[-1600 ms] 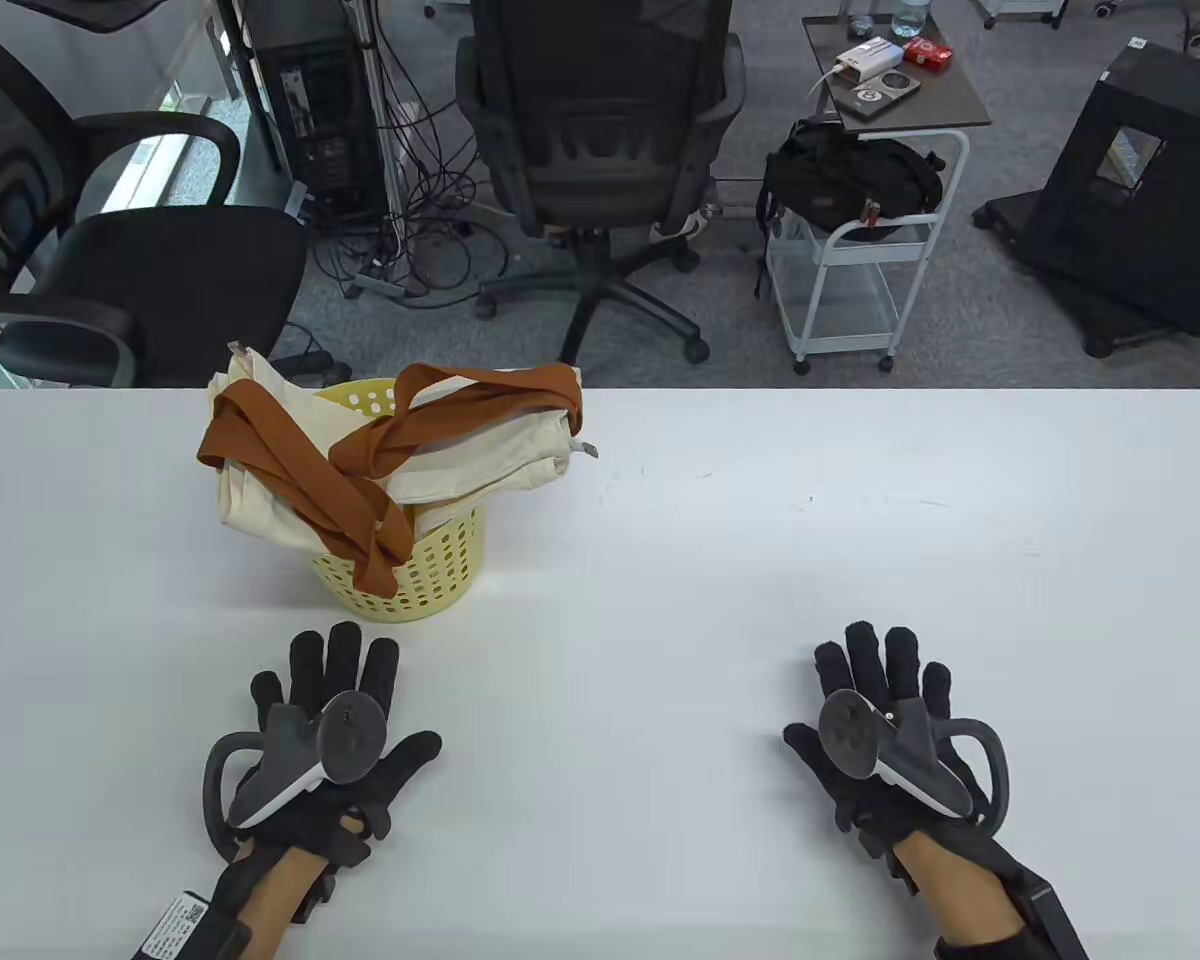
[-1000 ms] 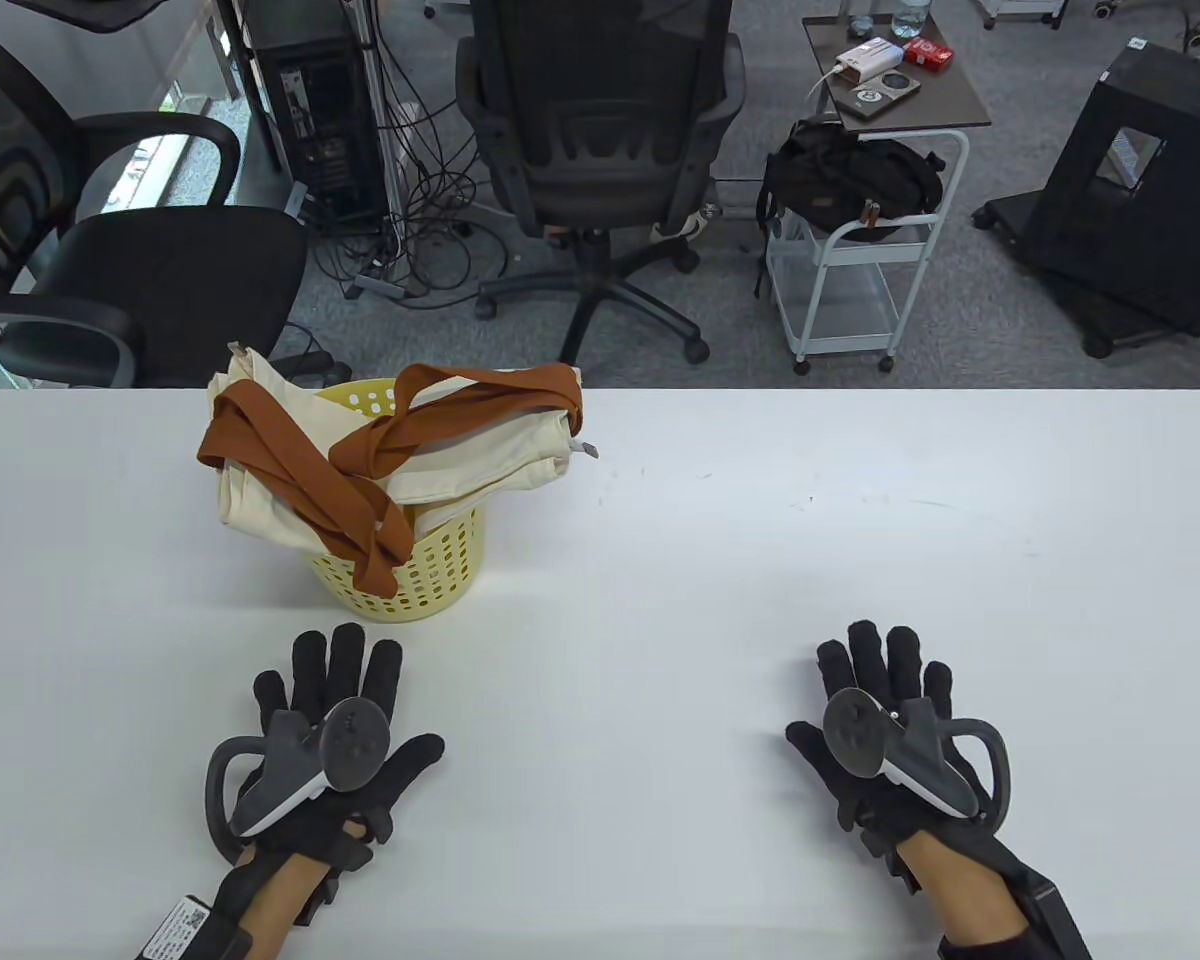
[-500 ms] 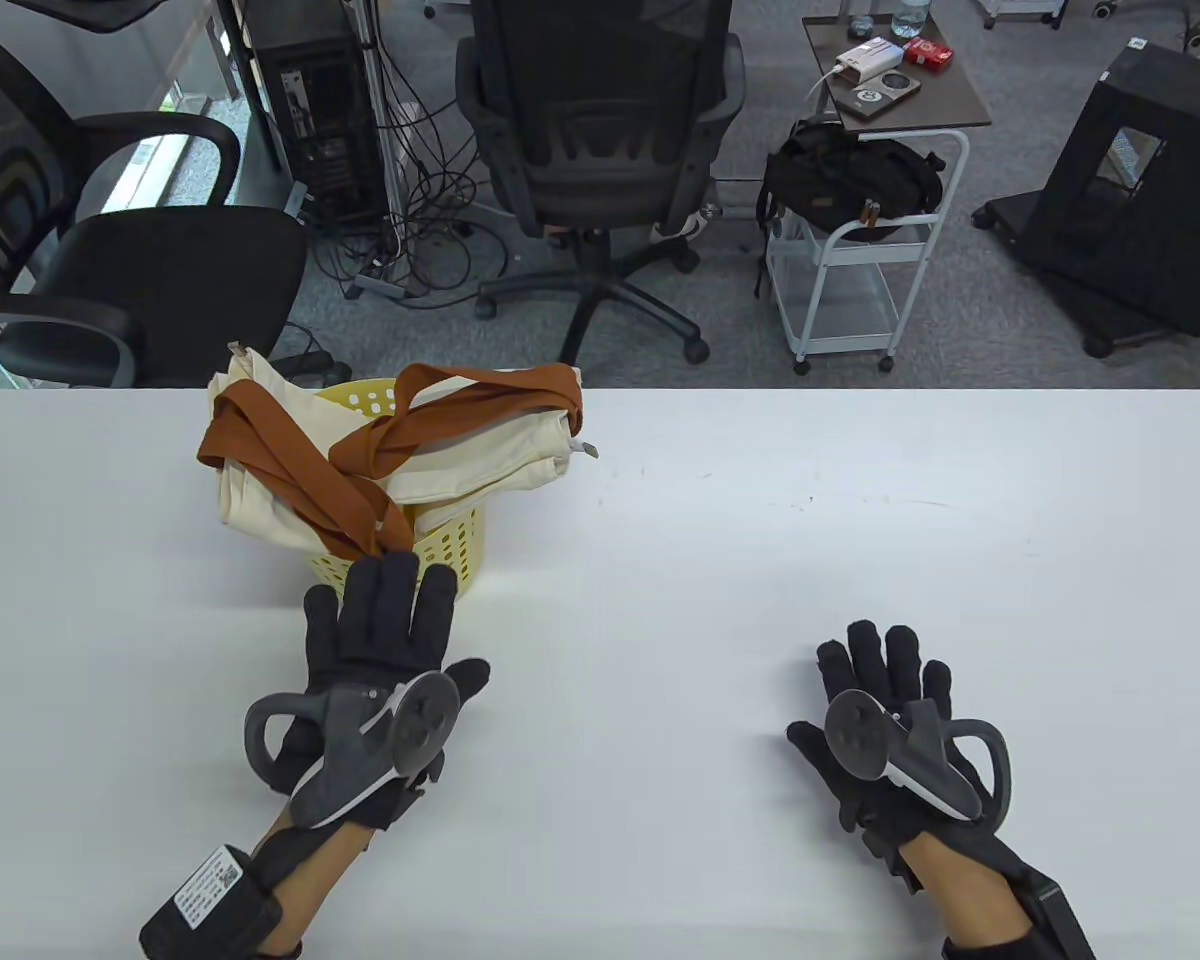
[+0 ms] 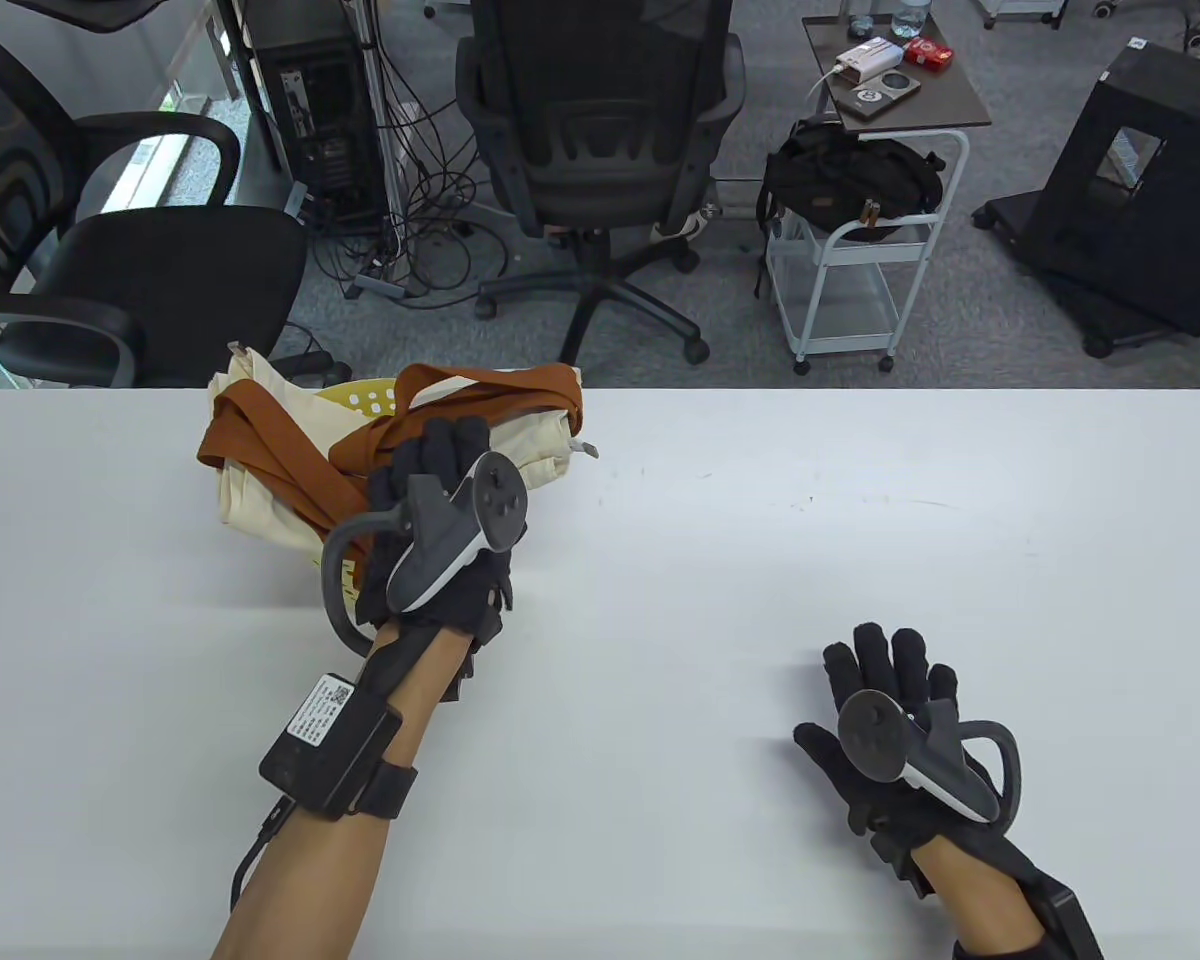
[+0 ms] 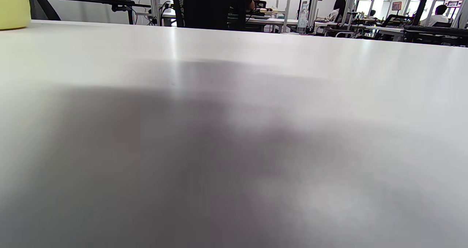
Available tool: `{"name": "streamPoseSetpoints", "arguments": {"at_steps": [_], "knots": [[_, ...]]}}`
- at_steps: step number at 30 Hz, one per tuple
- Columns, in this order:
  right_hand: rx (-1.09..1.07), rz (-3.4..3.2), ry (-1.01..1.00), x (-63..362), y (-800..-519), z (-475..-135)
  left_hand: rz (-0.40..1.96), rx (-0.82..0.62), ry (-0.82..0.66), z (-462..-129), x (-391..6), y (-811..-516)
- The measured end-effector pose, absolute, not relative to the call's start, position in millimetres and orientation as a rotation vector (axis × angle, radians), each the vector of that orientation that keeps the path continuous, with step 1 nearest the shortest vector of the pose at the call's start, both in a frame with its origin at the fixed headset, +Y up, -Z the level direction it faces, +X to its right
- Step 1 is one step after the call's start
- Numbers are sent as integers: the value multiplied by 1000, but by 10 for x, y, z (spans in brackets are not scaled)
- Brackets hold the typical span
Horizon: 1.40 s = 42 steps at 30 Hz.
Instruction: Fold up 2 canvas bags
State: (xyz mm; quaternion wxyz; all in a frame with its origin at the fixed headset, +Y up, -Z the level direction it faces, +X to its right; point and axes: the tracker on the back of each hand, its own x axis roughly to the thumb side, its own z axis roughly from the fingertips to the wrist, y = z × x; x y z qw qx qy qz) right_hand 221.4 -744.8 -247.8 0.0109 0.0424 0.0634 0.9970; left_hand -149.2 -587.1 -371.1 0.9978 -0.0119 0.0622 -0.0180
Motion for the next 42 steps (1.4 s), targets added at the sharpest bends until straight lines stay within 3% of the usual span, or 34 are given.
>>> {"name": "streamPoseSetpoints", "arguments": {"at_steps": [7,15,20,28,35,42], "knots": [[151,3133,232,2170,-7504,-2481,25,-19,189,-3971,-1513,-5949],[175,3137,275,2148,-7535,-2480,152,162,235,-3998,-1709,-5809],[151,3121,257,2190,-7506,-2482,444,226,288,-3956,-2007,-5641],[103,3123,275,2217,-7539,-2504,857,370,313,-3755,-2301,-5227],[83,3117,320,2250,-7584,-2527,968,464,249,-3438,-2327,-4714],[50,3110,349,2296,-7620,-2548,1105,480,168,-3141,-2383,-4449]]}}
